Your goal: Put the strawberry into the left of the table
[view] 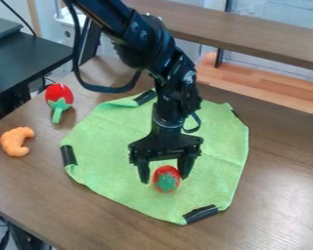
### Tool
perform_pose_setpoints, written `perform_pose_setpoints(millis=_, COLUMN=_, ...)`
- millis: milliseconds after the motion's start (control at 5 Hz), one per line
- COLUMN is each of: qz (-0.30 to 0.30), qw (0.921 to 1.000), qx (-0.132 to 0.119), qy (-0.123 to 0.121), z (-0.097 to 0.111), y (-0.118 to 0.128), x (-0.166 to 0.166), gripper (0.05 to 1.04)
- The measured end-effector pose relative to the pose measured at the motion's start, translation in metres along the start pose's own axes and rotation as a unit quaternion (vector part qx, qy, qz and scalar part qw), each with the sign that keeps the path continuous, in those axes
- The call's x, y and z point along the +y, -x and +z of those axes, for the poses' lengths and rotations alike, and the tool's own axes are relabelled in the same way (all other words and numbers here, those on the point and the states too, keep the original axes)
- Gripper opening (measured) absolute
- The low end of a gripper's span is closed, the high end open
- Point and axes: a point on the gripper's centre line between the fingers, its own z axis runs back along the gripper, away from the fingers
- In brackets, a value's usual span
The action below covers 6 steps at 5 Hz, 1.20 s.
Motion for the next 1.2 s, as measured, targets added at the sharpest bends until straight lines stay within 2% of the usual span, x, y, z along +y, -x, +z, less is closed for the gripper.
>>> perform_pose_setpoints(millis=200, qz=0.0, qw=0.9996, qx=0.006, qy=-0.028, z=0.0, y=-0.002, x=0.003, gripper=0.679)
perform_pose_setpoints(millis=400, qz=-0.002, qw=0.9996, qx=0.011, qy=-0.024, z=0.002, y=-0.001, x=0.001, gripper=0.469)
perform_pose_setpoints(millis=600, qz=-0.018, qw=0.9997, qx=0.009, qy=-0.017, z=0.005, y=0.002, x=-0.006, gripper=0.321)
perform_pose_setpoints(millis=800, qz=-0.024, qw=0.9993, qx=0.021, qy=-0.017, z=0.01, y=0.007, x=-0.009, gripper=0.201)
perform_pose_setpoints(millis=1000, qz=-0.03, qw=0.9989, qx=0.032, qy=-0.016, z=0.015, y=0.009, x=-0.014, gripper=0.446)
perform_pose_setpoints(millis=1200, qz=-0.033, qw=0.9983, qx=0.041, qy=-0.025, z=0.011, y=0.015, x=-0.008, gripper=0.736)
